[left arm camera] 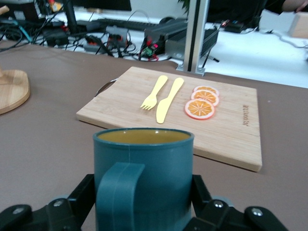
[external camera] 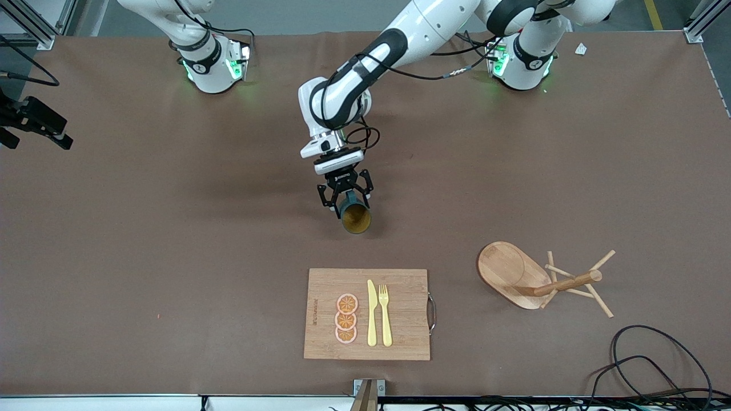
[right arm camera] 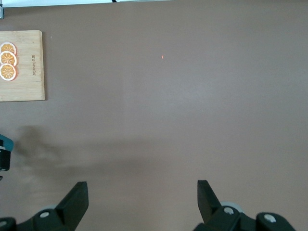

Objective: Transfer cup from left to right arm and place

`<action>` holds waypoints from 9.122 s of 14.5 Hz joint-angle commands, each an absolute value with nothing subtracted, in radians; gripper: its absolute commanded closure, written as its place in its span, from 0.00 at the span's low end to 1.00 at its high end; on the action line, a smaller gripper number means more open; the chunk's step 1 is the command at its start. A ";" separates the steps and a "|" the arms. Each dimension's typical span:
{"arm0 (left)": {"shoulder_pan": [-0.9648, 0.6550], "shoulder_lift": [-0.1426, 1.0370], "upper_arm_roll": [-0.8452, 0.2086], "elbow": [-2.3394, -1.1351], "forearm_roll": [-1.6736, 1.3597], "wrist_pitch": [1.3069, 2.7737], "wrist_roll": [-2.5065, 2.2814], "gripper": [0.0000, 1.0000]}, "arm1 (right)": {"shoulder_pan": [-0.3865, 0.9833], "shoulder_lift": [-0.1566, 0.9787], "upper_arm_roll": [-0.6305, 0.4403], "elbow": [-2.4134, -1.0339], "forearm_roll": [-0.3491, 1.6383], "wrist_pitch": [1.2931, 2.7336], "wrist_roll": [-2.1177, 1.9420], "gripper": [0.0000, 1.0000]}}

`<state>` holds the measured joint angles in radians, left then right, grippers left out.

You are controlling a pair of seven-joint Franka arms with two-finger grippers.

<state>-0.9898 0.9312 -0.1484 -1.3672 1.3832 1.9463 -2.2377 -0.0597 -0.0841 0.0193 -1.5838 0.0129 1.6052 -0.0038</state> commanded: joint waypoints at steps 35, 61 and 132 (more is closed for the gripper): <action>-1.198 0.787 -0.184 -1.335 1.111 1.703 -2.173 0.00 | -0.094 -0.094 0.017 -1.589 0.017 1.608 -0.011 0.00; -0.212 0.192 -0.183 -1.335 0.137 1.599 -0.631 0.00 | 0.558 0.458 0.026 -1.589 0.021 2.072 1.036 0.00; -0.063 -0.058 -0.089 -1.580 0.051 1.499 -0.044 0.00 | -0.011 -0.161 0.020 -1.747 -0.049 1.717 0.189 0.00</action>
